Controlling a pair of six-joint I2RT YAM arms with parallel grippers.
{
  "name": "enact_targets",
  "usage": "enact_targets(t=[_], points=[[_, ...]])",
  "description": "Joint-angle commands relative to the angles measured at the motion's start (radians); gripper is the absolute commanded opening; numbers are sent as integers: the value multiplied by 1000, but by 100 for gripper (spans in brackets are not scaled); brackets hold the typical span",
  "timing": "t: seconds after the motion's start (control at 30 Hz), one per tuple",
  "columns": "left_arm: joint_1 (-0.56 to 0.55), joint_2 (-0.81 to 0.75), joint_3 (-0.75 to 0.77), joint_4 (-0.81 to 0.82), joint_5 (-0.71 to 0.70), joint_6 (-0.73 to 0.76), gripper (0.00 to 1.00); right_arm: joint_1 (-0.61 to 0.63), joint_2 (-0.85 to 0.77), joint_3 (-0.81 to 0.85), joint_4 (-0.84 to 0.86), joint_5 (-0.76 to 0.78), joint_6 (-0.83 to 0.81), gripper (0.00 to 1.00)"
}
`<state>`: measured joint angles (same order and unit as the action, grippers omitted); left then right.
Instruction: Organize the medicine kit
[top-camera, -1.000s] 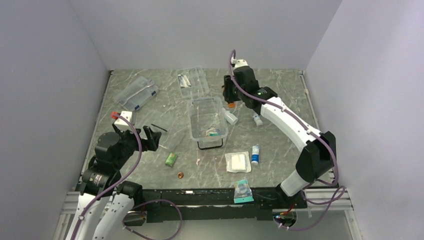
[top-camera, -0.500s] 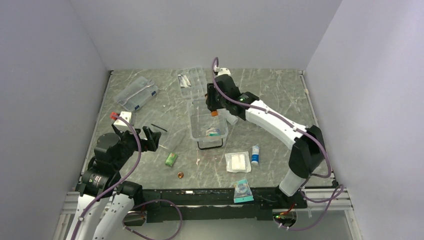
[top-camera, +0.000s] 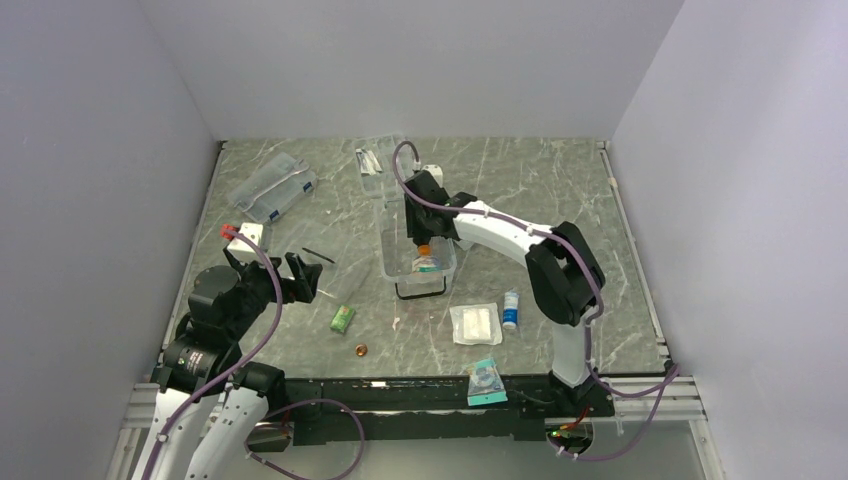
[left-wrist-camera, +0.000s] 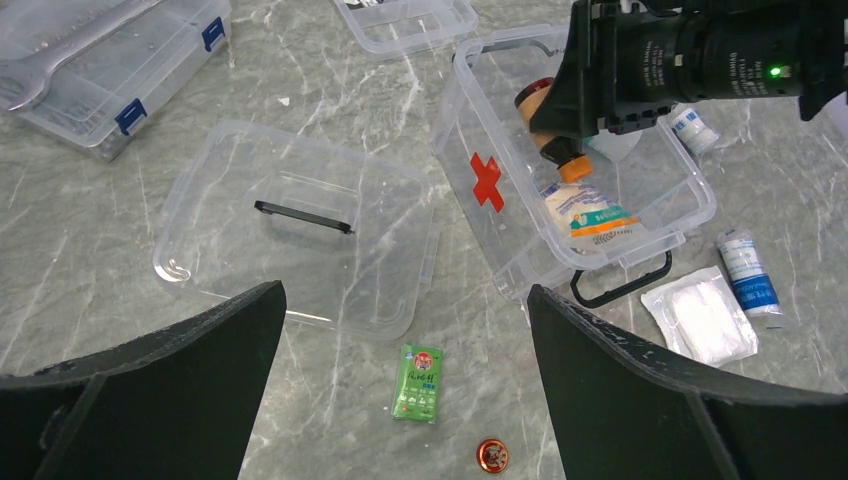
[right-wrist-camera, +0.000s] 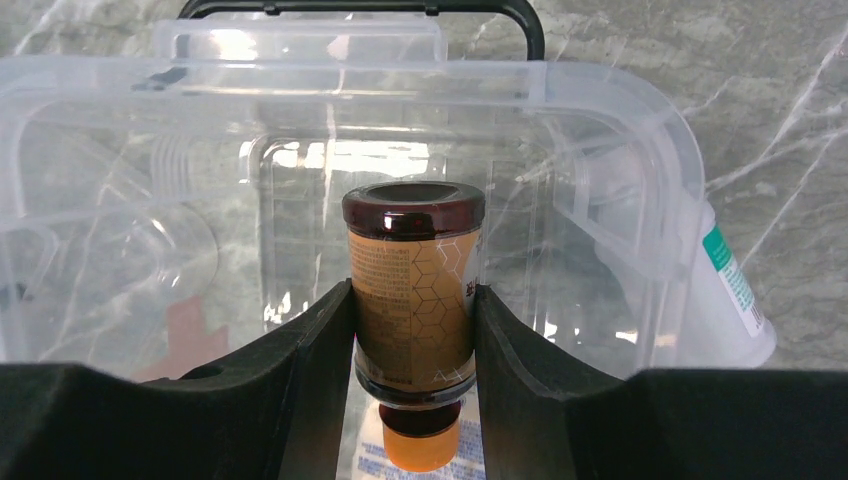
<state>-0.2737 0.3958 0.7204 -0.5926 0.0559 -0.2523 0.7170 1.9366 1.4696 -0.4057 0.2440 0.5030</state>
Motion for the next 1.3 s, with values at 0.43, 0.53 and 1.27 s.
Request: enact_targets(t=[0.43, 0.53, 1.27], points=[[1, -8, 34, 17, 9, 0, 99, 4, 112, 109, -12, 78, 46, 19], [1, -7, 34, 18, 10, 0, 99, 4, 99, 104, -12, 82, 41, 35], [-1, -3, 33, 17, 11, 1, 99, 4, -88, 181, -59, 92, -46, 59]])
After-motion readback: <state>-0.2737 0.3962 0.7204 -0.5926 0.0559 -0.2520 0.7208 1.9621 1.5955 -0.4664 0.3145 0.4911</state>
